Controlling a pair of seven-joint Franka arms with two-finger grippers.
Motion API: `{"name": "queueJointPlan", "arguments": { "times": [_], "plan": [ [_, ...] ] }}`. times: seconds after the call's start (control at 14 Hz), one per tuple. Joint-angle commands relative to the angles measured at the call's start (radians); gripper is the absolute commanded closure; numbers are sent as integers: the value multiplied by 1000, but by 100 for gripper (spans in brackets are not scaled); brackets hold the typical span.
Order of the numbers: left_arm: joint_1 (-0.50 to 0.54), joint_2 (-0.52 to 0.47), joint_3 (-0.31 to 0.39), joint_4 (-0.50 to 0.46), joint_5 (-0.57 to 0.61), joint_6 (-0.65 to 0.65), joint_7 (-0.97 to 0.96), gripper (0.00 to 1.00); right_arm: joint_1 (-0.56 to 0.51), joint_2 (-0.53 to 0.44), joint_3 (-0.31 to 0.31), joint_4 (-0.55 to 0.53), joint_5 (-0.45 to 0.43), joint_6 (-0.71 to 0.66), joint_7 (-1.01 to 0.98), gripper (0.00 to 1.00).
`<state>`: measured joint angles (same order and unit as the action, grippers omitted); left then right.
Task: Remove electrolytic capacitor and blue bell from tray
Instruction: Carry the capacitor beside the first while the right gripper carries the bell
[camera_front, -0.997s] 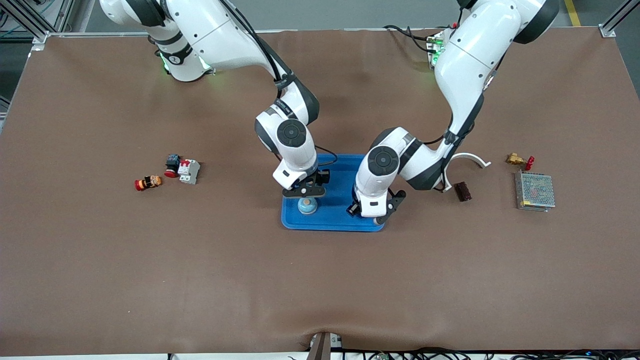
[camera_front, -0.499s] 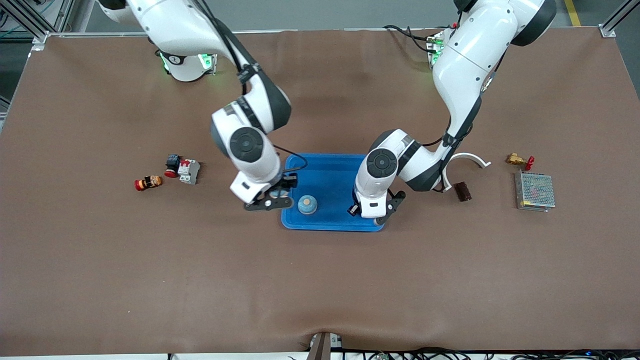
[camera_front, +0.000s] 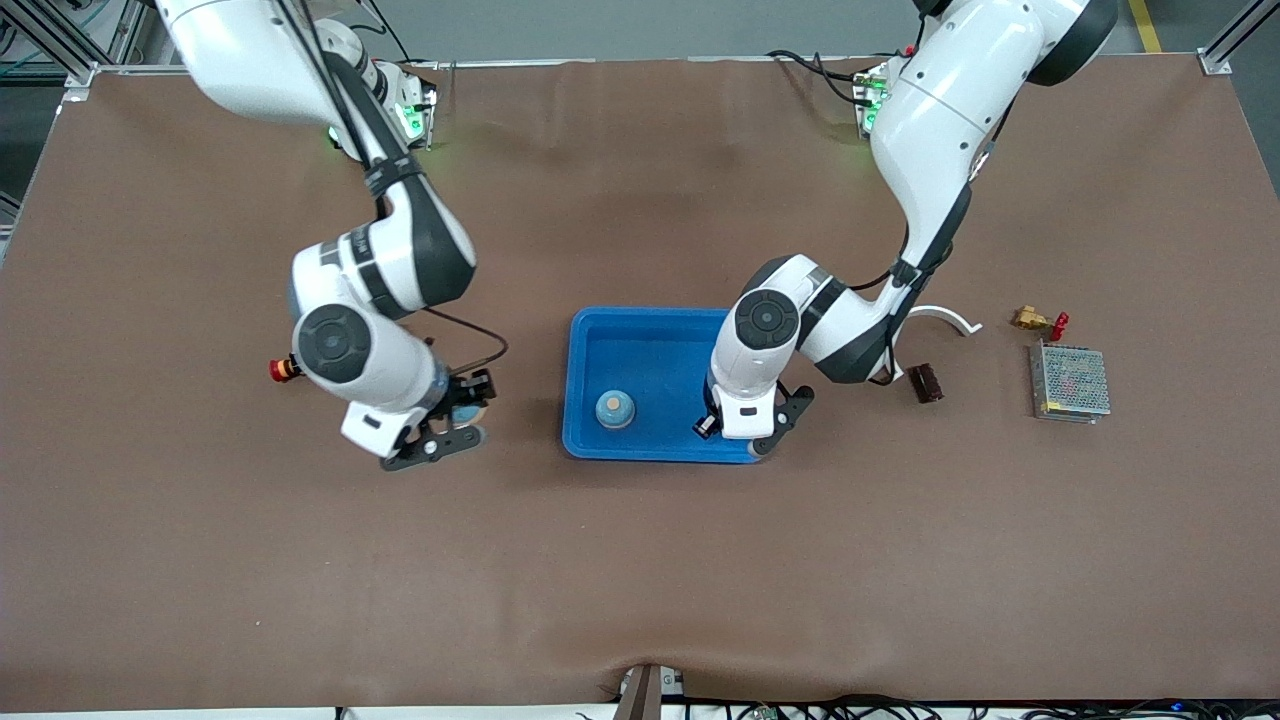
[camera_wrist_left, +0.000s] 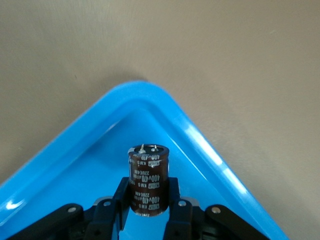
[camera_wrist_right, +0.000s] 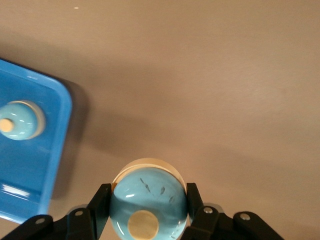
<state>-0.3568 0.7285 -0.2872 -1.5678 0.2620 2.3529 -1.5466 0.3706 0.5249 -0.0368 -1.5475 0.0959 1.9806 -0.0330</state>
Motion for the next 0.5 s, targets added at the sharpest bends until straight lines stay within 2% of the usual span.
{"name": "queueJointPlan", "arguments": {
  "times": [0.0,0.14,0.43],
  "plan": [
    [33,-107,0,-21,23,-125,113,100,-80,-8,15,-3,11,-14,-157,48],
    [93,-159,-6,-47,17,-185,233,100,-140,-2,15,-3,11,-9,-278,48],
    [203,-271,-6,-194,17,-192,454,100,-214,18,14,-3,10,16,-428,48]
  ]
}}
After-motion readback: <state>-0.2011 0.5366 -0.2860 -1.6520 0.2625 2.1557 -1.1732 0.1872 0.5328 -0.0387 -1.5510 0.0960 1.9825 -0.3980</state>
